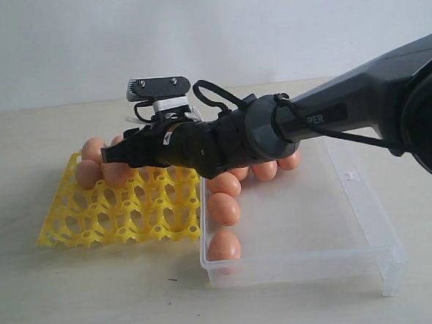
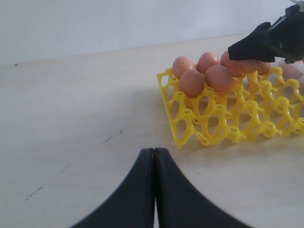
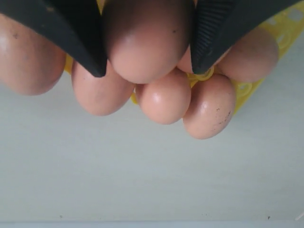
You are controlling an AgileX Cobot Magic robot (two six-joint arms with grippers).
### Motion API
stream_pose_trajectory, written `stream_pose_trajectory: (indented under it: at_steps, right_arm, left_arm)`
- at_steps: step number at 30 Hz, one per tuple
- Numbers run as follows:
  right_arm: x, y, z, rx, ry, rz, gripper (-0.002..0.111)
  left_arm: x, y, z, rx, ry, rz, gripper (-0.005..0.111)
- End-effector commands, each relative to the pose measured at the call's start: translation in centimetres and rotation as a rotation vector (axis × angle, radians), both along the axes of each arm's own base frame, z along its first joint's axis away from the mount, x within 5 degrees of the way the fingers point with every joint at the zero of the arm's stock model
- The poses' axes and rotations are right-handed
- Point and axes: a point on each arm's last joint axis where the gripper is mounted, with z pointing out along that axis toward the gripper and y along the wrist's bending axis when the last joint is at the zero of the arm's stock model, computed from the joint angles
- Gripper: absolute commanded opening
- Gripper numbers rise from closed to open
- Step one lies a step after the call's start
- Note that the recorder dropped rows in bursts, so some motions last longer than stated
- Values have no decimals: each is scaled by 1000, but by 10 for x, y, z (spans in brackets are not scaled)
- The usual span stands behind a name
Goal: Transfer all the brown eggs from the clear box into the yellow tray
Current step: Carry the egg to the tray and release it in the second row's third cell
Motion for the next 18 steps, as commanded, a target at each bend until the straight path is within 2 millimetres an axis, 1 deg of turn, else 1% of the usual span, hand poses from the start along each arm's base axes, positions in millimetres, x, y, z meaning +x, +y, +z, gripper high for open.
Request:
stream_pose_trajectory:
  at_steps: [1, 2, 5, 8, 15, 18]
  right_arm:
    - [1, 3, 7, 22, -46, 3, 38]
    - [1, 3, 7, 22, -46, 3, 43]
    - [1, 3, 7, 22, -46, 3, 53]
    - [1, 3, 7, 22, -46, 3, 59]
    - [1, 3, 7, 22, -46, 3, 60]
    - [-1, 3, 16, 14, -25, 13, 60]
  left_arm:
    - [0, 0, 2, 1, -17, -3, 0]
    - [0, 0, 2, 1, -17, -3, 0]
    - [0, 0, 2, 1, -17, -3, 0]
    - [0, 0, 2, 1, -17, -3, 0]
    - [0, 0, 2, 1, -17, -3, 0]
    - [0, 0, 2, 1, -17, -3, 0]
